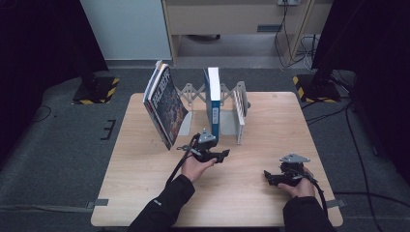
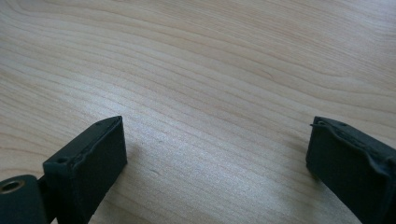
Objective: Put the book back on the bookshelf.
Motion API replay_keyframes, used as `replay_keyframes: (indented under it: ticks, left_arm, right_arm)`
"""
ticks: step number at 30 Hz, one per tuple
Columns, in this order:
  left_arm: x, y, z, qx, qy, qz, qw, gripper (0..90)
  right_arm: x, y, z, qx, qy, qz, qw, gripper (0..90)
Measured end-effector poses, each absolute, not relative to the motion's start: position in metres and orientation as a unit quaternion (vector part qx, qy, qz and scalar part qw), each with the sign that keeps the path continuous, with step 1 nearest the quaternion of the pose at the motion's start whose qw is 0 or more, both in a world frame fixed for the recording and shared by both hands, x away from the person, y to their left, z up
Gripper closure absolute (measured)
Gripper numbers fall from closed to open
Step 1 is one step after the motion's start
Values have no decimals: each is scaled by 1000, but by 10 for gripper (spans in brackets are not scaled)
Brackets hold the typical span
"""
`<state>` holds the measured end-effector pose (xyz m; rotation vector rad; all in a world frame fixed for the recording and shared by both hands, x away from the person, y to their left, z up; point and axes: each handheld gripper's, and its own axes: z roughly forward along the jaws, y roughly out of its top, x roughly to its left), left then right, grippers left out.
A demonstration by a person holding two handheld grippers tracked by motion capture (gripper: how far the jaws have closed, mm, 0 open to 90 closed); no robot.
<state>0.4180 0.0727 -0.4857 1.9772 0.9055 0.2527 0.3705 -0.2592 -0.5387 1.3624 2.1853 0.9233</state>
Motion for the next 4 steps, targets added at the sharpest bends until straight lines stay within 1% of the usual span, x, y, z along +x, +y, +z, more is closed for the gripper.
replay_keyframes:
  ticks: [3, 4]
  left_arm:
    - [413, 88, -488, 808, 375, 96, 444, 334]
    - [411, 93, -489, 813, 376, 98, 435, 328]
  right_arm:
    - [370, -259, -538, 493, 779, 329, 202, 78]
    - [370, -259, -537, 496, 778, 329, 201, 102]
